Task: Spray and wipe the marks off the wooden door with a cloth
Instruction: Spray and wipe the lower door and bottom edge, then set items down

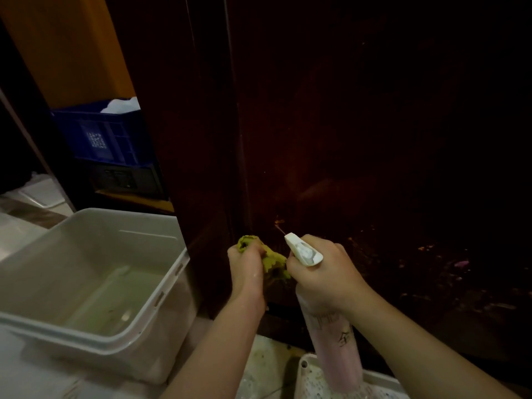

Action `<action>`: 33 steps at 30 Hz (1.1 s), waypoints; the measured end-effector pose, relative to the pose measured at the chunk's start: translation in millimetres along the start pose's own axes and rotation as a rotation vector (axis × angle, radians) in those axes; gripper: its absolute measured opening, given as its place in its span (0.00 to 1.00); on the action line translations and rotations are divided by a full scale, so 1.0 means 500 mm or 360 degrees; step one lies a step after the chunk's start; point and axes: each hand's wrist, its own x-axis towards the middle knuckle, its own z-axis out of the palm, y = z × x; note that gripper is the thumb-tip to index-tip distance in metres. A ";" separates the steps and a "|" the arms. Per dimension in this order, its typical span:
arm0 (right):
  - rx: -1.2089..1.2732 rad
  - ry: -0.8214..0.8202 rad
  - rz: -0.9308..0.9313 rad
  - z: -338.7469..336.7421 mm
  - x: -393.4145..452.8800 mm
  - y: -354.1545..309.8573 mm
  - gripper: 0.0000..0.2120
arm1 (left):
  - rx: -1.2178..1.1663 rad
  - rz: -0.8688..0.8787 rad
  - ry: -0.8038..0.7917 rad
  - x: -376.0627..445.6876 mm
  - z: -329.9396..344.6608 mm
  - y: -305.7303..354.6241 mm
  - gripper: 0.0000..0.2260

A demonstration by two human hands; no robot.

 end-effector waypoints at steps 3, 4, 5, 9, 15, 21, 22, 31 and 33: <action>-0.0053 0.0038 -0.0002 0.003 -0.001 0.002 0.12 | -0.0017 0.0097 0.0077 0.003 -0.001 -0.001 0.15; -0.0055 0.0045 0.0009 0.002 -0.002 0.005 0.12 | -0.0004 0.0144 0.0105 0.005 -0.002 -0.001 0.16; -0.0050 0.0046 0.0018 0.001 -0.002 0.008 0.11 | 0.0015 0.0189 0.0134 0.005 -0.003 -0.002 0.18; -0.0007 0.0034 0.0034 -0.001 -0.004 0.013 0.07 | 0.0074 0.0352 0.0267 0.003 0.000 -0.003 0.20; 0.0013 0.0096 0.0030 -0.002 -0.016 0.016 0.13 | 0.0406 0.0773 0.0422 0.009 0.020 0.020 0.12; 0.0042 0.0111 0.0078 -0.020 -0.036 0.038 0.10 | 0.0769 0.1182 0.0450 0.016 0.060 0.042 0.09; 0.0071 0.0132 0.0104 -0.023 -0.039 0.043 0.09 | 0.0902 0.1212 0.0428 0.017 0.065 0.031 0.08; 0.0015 0.0162 0.0238 -0.037 -0.049 0.084 0.06 | 0.1340 0.1337 0.0012 0.023 0.046 -0.081 0.07; -0.0015 0.0157 0.0260 -0.033 -0.048 0.087 0.06 | 0.1161 0.1329 0.0080 0.014 0.046 -0.066 0.05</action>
